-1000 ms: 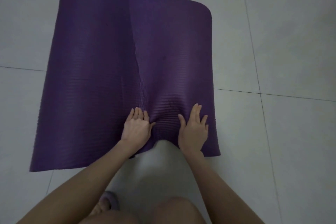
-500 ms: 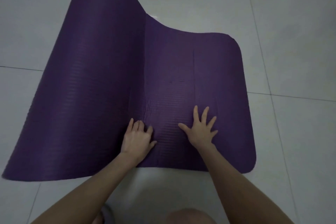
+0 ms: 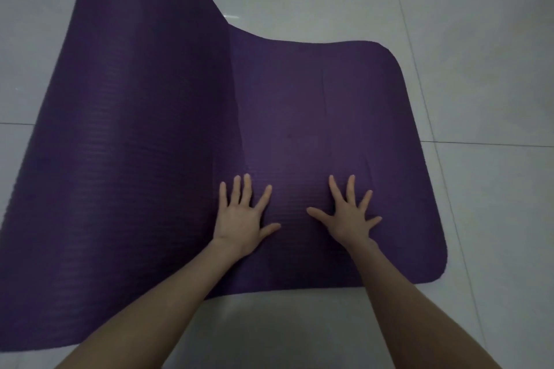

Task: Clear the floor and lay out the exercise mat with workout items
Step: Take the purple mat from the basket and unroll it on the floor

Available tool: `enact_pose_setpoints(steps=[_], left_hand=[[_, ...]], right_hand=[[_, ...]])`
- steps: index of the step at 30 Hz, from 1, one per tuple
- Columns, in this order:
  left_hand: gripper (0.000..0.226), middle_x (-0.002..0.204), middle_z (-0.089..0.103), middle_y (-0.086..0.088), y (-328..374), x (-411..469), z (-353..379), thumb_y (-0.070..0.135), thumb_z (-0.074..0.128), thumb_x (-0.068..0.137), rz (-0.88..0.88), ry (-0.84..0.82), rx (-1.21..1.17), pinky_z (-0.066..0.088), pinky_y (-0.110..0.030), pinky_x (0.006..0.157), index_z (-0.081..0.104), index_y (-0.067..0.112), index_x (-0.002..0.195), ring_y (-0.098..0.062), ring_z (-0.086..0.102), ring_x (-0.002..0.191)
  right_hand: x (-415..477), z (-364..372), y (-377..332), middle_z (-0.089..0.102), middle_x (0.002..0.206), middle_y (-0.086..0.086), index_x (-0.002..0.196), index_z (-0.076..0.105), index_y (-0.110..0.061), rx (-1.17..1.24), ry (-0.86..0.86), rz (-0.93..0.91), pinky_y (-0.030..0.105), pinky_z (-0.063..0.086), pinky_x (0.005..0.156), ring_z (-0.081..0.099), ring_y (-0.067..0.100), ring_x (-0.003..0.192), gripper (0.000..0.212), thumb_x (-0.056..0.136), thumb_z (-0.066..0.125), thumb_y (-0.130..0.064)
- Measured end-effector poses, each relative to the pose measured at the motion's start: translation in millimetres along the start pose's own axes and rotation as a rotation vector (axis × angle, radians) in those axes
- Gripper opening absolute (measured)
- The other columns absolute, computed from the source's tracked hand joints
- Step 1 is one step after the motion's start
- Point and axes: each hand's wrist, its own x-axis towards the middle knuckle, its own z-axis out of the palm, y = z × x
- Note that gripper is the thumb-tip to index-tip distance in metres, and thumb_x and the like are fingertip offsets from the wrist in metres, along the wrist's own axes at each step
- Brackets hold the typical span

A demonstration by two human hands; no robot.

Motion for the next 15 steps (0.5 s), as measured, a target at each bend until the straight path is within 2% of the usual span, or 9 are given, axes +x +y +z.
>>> enact_pose_setpoints(steps=[4,6,9,12,15], left_hand=[[0.083,0.159,-0.002,-0.014,14,10,-27,0.062,0.042,0.088,0.055,-0.096,-0.065,-0.001,-0.046,0.116,0.002,0.025,0.150,-0.029,-0.002,0.146],[0.088,0.158,-0.003,-0.018,14,7,-41,0.060,0.048,0.085,0.010,-0.014,0.080,-0.011,-0.056,0.111,0.005,0.019,0.150,-0.034,-0.007,0.144],[0.099,0.155,-0.007,-0.025,0,2,-56,0.069,0.046,0.080,-0.118,0.052,0.248,-0.028,-0.066,0.094,-0.001,0.017,0.150,-0.046,-0.017,0.139],[0.099,0.154,-0.014,-0.025,-10,0,-50,0.072,0.042,0.080,-0.080,-0.063,0.335,-0.027,-0.065,0.095,-0.006,0.021,0.150,-0.046,-0.019,0.139],[0.098,0.154,-0.017,-0.023,-8,3,-37,0.074,0.039,0.080,-0.047,-0.120,0.348,-0.025,-0.066,0.096,-0.011,0.024,0.149,-0.044,-0.019,0.140]], right_hand=[[-1,-15,14,-0.024,0.156,-0.006,0.148,-0.004,-0.042,0.050,-0.001,0.136,0.076,0.000,0.103,-0.021,0.039,0.141,0.096,0.079,0.059,-0.062],[-5,-16,2,-0.026,0.156,-0.004,0.148,-0.007,-0.040,0.059,0.023,0.081,0.075,-0.002,0.103,-0.022,0.039,0.141,0.098,0.078,0.055,-0.068],[-3,-11,-24,-0.034,0.153,-0.004,0.147,-0.012,-0.042,0.102,-0.030,-0.004,0.074,-0.004,0.101,-0.026,0.042,0.139,0.105,0.071,0.052,-0.078],[0,-4,-33,-0.040,0.149,-0.003,0.145,-0.016,-0.044,0.081,-0.097,-0.007,0.076,-0.003,0.100,-0.030,0.043,0.136,0.110,0.069,0.056,-0.077],[0,2,-23,-0.043,0.147,-0.003,0.142,-0.020,-0.046,0.053,-0.072,-0.012,0.076,-0.001,0.100,-0.032,0.042,0.136,0.109,0.070,0.057,-0.075]])
